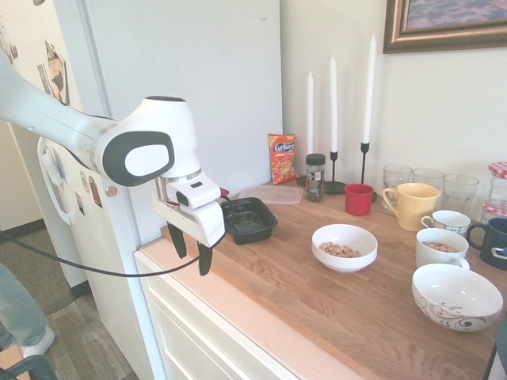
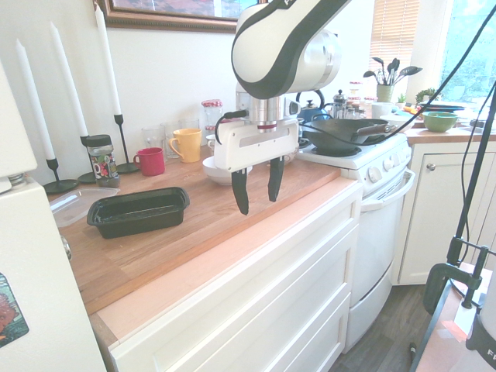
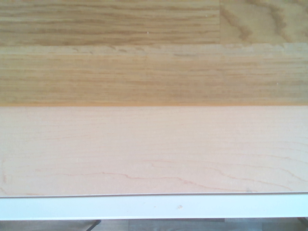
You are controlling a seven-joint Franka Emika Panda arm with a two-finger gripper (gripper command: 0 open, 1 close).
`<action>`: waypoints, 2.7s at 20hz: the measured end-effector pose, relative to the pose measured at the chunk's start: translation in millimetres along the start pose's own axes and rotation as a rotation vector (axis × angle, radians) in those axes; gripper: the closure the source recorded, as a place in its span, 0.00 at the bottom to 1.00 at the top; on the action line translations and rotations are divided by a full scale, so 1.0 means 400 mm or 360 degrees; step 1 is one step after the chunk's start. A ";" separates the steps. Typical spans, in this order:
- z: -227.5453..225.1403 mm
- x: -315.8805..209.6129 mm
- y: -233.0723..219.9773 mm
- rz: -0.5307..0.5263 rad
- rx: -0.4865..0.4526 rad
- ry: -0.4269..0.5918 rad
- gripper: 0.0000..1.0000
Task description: Put the cereal into the box
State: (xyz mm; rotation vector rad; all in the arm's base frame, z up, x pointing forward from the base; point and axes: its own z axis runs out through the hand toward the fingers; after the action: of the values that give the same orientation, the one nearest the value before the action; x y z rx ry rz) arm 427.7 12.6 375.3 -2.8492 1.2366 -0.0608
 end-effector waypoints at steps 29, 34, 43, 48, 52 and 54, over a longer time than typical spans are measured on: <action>-0.062 0.732 0.078 0.0635 0.0431 -0.0051 0.00; 0.025 0.839 0.106 0.0733 0.0464 -0.0075 0.00; 0.107 0.908 0.048 0.0752 0.0516 -0.0104 0.00; 0.137 0.922 0.006 0.0749 0.0558 -0.0128 0.00; 0.156 0.927 -0.014 0.0761 0.0589 -0.0147 1.00; 0.157 0.926 -0.016 0.0764 0.0594 -0.0150 1.00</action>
State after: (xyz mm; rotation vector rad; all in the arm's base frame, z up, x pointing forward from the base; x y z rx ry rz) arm 688.3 -252.7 321.0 -2.1641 1.6466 -0.1258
